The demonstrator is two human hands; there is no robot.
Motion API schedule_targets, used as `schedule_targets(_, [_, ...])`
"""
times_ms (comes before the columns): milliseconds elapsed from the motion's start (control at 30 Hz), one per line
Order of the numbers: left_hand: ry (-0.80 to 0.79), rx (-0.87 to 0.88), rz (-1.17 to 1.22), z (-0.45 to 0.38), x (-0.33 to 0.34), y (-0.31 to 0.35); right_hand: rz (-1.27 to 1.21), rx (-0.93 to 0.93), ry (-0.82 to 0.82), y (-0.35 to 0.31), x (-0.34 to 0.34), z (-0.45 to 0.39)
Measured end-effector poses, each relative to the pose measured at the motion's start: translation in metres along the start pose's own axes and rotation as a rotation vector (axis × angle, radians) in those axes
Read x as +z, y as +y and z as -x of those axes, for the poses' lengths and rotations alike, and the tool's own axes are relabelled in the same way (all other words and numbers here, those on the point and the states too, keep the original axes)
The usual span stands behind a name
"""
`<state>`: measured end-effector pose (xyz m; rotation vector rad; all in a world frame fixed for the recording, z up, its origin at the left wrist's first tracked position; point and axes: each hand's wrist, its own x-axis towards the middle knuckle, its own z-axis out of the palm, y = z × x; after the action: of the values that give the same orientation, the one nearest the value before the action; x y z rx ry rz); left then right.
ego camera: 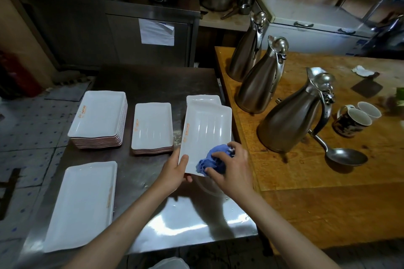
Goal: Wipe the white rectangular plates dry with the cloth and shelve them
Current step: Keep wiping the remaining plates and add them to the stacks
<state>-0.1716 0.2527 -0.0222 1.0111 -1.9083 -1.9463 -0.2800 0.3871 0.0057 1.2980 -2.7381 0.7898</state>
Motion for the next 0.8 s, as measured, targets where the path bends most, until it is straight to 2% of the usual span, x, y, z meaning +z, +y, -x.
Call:
schedule_targets(233, [-0.025, 0.027, -0.009, 0.006, -0.001, 0.005, -0.001, -0.025, 0.070, 0.008, 0.006, -0.006])
schedule_targets(433, [-0.052, 0.029, -0.045, 0.005, -0.004, 0.003, -0.072, -0.031, 0.064, 0.015, 0.008, -0.016])
schedule_targets(533, [-0.084, 0.012, -0.032, 0.005, -0.005, 0.003, -0.174, 0.049, 0.078, 0.013, 0.005, -0.026])
schedule_targets(667, [-0.119, -0.007, 0.004, 0.006, -0.006, 0.005, -0.377, 0.231, 0.181, 0.005, -0.009, -0.047])
schedule_targets(800, [-0.141, 0.001, 0.010, 0.007, -0.004, 0.008, -0.403, 0.260, 0.247, 0.000, -0.021, -0.073])
